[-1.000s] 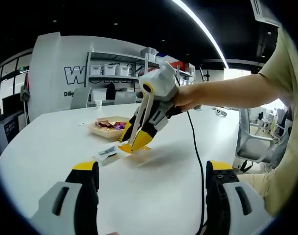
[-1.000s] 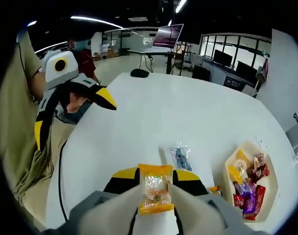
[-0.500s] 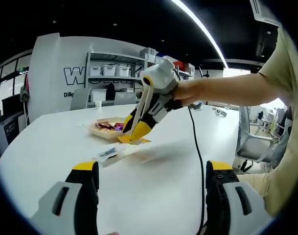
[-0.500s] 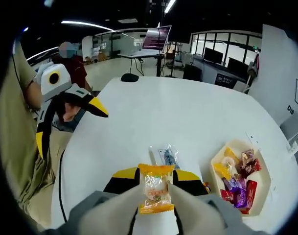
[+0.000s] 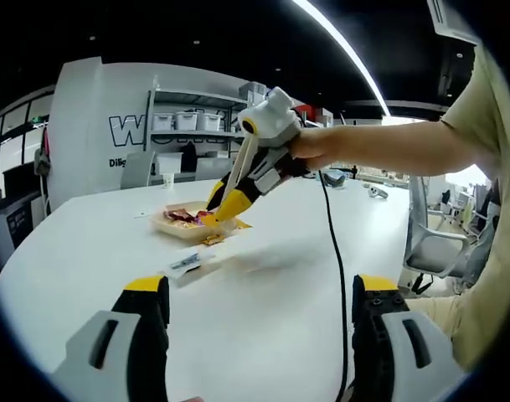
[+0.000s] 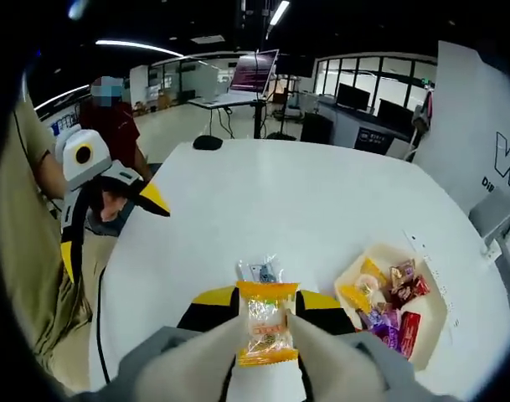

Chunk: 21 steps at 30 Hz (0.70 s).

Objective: Place the target food into the container with the food tongs after gripping and lifting it, then release it inside without dropping or visibly crushing the food.

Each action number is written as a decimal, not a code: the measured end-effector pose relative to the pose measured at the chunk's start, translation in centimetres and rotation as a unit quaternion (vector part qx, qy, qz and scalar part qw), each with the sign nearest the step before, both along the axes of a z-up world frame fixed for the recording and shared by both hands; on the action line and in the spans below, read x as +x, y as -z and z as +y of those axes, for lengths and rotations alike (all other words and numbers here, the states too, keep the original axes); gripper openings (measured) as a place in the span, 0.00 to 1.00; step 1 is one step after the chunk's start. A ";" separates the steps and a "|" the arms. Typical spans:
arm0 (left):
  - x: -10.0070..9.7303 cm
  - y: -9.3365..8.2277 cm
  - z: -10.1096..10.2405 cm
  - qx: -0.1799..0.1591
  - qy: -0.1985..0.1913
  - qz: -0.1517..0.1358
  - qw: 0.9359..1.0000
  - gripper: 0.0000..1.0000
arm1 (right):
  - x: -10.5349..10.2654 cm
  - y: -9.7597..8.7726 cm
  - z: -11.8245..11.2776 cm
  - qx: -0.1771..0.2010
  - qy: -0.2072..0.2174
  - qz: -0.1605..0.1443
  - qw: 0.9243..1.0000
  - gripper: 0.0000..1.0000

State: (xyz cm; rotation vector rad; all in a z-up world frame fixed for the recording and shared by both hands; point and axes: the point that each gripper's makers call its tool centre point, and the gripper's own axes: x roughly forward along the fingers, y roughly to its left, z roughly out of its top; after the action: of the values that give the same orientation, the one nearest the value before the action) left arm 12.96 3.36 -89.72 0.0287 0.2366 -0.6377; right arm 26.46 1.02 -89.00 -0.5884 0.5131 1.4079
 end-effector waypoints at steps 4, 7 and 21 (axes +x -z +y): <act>-0.1 0.1 0.0 0.000 0.000 0.000 1.000 0.88 | 0.7 -0.6 0.0 0.003 0.009 -0.007 1.000 0.22; -0.1 0.2 0.1 0.001 -0.001 0.002 1.000 0.88 | 1.4 -1.0 -0.1 0.002 0.013 -0.012 1.000 0.22; -0.2 0.2 0.6 -0.002 -0.007 0.001 1.000 0.88 | 4.8 -2.9 -1.0 0.002 0.044 -0.026 0.999 0.22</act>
State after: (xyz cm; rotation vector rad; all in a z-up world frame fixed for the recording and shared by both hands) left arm 12.78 3.93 -89.91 0.0230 0.2376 -0.6252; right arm 31.26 -0.02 -86.09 -0.5907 0.4890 1.3077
